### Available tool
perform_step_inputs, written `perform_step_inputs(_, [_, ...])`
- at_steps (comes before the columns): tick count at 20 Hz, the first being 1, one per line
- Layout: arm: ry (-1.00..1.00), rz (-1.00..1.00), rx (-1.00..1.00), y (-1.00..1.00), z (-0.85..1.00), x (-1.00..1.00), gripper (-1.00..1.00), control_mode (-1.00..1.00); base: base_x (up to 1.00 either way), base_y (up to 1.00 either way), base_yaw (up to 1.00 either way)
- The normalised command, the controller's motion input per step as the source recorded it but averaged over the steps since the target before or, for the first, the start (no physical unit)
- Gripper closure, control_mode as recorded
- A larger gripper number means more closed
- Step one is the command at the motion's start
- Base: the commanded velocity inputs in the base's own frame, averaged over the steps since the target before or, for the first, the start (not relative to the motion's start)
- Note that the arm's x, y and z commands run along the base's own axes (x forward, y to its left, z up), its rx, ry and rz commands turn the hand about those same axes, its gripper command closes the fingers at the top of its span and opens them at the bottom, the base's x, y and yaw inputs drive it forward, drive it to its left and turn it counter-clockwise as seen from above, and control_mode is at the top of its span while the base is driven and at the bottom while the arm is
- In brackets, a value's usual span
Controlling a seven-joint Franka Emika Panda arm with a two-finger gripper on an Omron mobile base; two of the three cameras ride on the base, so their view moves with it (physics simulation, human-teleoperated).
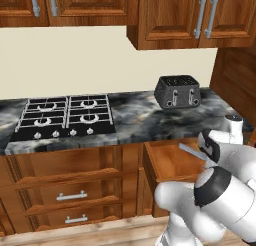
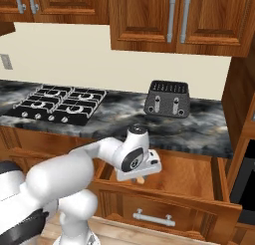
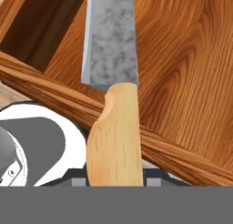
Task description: Pick up the knife from the drawer and place it on the cutting board. Then place the meat from the plate to the cutting board.
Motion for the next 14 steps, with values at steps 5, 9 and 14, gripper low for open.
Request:
perform_step_inputs(5, [0.01, 0.02, 0.00, -0.01, 0.84, -0.51, 1.00, -1.00, 0.00, 0.00, 0.00])
perform_step_inputs(9, [0.00, 0.03, 0.00, -0.01, 0.96, -0.34, 1.00, -1.00, 0.00, 0.00, 0.00])
perform_step_inputs(14, [0.01, 0.03, 0.01, 0.00, 0.88, -0.39, 1.00, -1.00, 0.00, 0.00, 0.00])
